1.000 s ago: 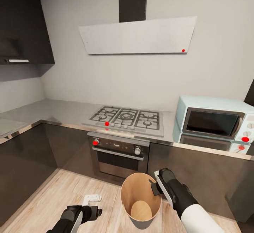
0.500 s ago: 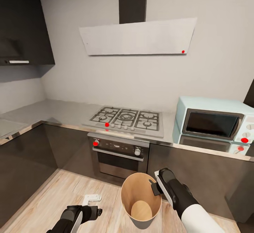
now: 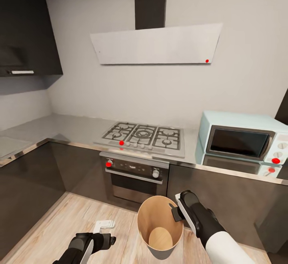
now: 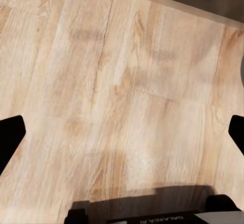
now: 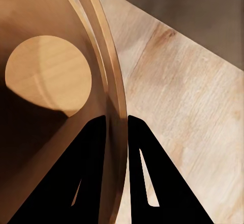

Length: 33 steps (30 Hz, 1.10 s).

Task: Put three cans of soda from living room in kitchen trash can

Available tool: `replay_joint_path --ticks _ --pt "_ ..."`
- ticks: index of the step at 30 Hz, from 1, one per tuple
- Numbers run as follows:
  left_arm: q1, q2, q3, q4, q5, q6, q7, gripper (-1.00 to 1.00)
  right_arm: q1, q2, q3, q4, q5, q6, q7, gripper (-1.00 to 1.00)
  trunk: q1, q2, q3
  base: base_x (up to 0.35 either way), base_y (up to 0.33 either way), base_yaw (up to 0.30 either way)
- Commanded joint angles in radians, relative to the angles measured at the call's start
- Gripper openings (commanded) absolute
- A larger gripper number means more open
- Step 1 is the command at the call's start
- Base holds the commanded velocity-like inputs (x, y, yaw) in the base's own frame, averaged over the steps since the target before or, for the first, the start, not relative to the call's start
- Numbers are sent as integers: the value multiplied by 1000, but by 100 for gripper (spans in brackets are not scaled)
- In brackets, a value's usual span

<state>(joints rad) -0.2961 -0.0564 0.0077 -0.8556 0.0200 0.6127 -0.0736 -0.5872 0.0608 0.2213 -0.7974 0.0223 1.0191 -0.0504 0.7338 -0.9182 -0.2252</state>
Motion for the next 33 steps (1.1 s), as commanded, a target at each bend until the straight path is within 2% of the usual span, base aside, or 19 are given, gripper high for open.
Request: replay_joint_path --ticks 1,3,33 --pt "0 0 0 0 0 0 0 100 0 0 0 0 -11 -1 3 -100 -4 7 3 0 0 0" --pt "0 0 0 0 0 0 0 100 0 -1 0 0 -10 -1 3 -100 -12 21 10 0 0 0" --pt "0 1 -1 3 2 2 -12 100 1 0 1 0 -11 -1 2 -100 -12 21 10 0 0 0"
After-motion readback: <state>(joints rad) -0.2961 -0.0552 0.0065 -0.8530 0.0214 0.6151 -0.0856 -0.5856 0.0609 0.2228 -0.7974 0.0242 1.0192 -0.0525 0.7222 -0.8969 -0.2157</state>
